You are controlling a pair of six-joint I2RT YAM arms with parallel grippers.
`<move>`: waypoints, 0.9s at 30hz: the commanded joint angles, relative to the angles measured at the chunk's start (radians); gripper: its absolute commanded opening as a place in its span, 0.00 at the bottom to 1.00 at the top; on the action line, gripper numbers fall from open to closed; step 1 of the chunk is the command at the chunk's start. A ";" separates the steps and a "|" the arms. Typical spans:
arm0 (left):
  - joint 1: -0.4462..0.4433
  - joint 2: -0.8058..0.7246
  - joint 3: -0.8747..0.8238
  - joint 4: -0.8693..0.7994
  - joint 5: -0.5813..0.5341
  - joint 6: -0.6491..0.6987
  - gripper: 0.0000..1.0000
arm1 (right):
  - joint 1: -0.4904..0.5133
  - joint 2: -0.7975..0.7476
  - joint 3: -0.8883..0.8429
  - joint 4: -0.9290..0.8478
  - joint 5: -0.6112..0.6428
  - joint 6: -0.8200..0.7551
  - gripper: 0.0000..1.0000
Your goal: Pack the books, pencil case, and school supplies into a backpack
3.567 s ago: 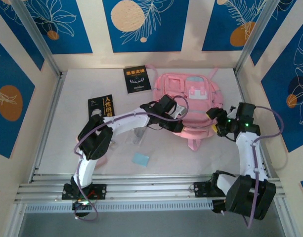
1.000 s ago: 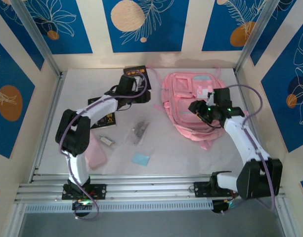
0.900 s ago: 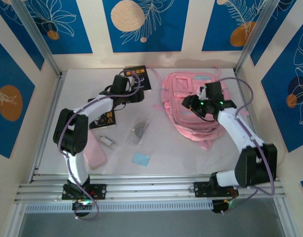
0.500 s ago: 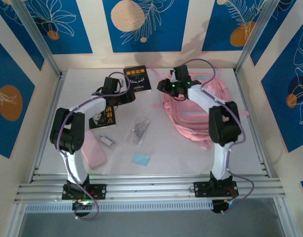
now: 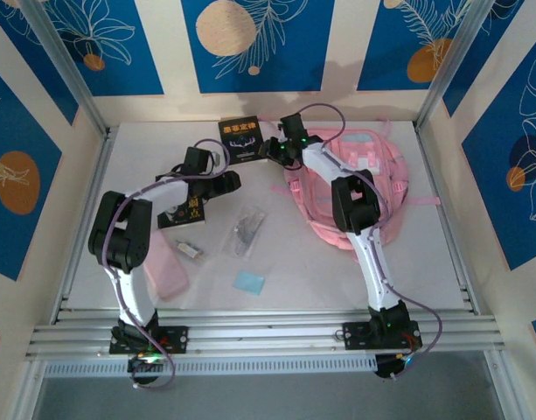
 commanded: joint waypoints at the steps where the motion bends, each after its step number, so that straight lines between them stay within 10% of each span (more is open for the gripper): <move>1: 0.008 -0.059 -0.020 0.031 0.027 -0.019 0.72 | 0.019 0.082 0.126 -0.158 0.058 -0.005 0.40; 20: 0.007 -0.098 -0.046 0.026 0.022 -0.013 0.72 | 0.029 0.074 0.141 0.027 -0.220 0.040 0.33; 27: 0.007 -0.101 -0.052 0.027 0.026 -0.012 0.72 | 0.023 0.100 0.146 0.044 -0.239 0.088 0.12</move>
